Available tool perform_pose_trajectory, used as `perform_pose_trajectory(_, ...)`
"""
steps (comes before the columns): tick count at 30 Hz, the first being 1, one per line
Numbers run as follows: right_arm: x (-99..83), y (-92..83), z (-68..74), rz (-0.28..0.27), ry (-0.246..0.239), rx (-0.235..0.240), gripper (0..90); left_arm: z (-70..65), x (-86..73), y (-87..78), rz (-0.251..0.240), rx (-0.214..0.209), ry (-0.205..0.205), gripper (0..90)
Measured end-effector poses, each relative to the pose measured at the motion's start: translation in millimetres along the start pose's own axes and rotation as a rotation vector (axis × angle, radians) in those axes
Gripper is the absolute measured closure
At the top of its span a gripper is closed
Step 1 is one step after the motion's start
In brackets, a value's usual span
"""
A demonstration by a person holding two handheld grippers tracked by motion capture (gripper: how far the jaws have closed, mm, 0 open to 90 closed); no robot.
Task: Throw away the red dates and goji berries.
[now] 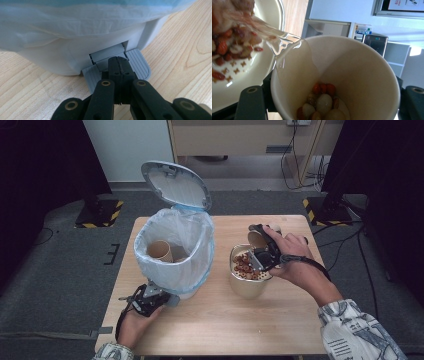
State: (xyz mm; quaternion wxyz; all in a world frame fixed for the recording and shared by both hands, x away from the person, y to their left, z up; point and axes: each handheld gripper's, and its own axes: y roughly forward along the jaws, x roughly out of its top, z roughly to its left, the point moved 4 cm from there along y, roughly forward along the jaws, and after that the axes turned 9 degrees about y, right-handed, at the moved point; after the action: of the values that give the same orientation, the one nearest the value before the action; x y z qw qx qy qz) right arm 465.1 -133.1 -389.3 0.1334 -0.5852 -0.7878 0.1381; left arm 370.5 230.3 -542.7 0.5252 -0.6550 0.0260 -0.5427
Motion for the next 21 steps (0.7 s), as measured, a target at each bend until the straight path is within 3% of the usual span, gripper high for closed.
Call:
perform_pose_trajectory(6,0.8,-0.1,1.5,0.025,-0.059,-0.006,26.9,0.1,0.0,0.0,0.000,-0.001,0.000,90.0)
perform_pose_trajectory(21,1.2,-0.4,2.2,0.032,-0.089,-0.009,26.9,0.1,-0.1,0.0,0.000,-0.001,0.000,90.0)
